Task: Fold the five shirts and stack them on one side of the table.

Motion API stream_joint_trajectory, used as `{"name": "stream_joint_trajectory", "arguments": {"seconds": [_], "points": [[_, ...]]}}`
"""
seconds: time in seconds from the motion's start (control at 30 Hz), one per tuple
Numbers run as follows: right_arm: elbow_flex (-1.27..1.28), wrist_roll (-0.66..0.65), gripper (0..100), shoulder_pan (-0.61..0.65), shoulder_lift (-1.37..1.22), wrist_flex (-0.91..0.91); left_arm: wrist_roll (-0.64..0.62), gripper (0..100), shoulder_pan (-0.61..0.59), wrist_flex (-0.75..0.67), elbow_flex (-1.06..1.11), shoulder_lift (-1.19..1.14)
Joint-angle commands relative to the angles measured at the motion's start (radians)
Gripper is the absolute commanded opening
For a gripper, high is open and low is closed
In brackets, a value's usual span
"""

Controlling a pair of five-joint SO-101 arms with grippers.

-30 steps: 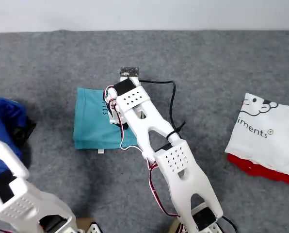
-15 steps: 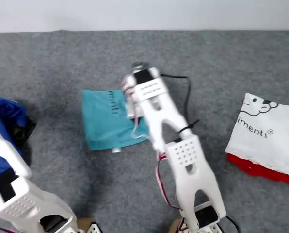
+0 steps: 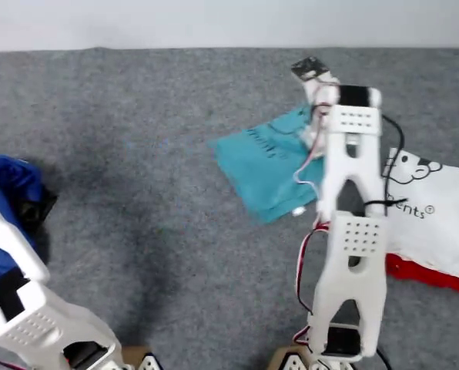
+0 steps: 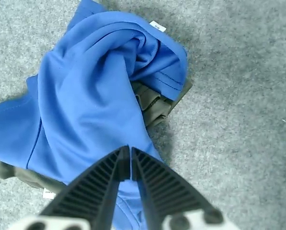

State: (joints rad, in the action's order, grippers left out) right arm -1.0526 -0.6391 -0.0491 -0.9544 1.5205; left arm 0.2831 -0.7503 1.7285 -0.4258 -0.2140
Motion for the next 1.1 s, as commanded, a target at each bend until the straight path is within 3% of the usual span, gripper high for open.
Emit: {"name": "stream_joint_trajectory", "arguments": {"seconds": [0.0, 0.13, 0.23, 0.33, 0.47, 0.77, 0.93, 1.07], "points": [[-0.051, -0.161, 1.0, -0.059, -0.01, -0.119, 0.0, 1, 0.0, 0.026, -0.007, 0.058], [-0.051, -0.18, 3.8, -0.061, -0.025, -0.139, 0.0, 1, 0.0, 0.026, -0.007, 0.058], [-0.063, -0.149, 15.4, -0.058, -0.021, -0.12, 0.0, 1, 0.0, 0.026, -0.007, 0.058], [-0.123, 0.066, 23.4, -0.058, -0.012, -0.116, 0.0, 1, 0.0, 0.026, -0.005, 0.058], [-0.193, 0.414, 24.0, -0.044, -0.01, -0.105, 0.0, 1, 0.0, 0.026, -0.005, 0.058], [-0.345, 1.0, 24.0, 0.082, -0.015, 0.275, 0.002, 1, 0.002, 0.026, -0.005, 0.055], [-0.336, 1.218, 25.6, 0.122, -0.01, 0.275, 0.002, 1, 0.005, 0.026, -0.005, 0.051], [-0.333, 1.35, 41.1, 0.137, -0.024, 0.274, 0.002, 1, 0.005, 0.026, -0.005, 0.049]]}}
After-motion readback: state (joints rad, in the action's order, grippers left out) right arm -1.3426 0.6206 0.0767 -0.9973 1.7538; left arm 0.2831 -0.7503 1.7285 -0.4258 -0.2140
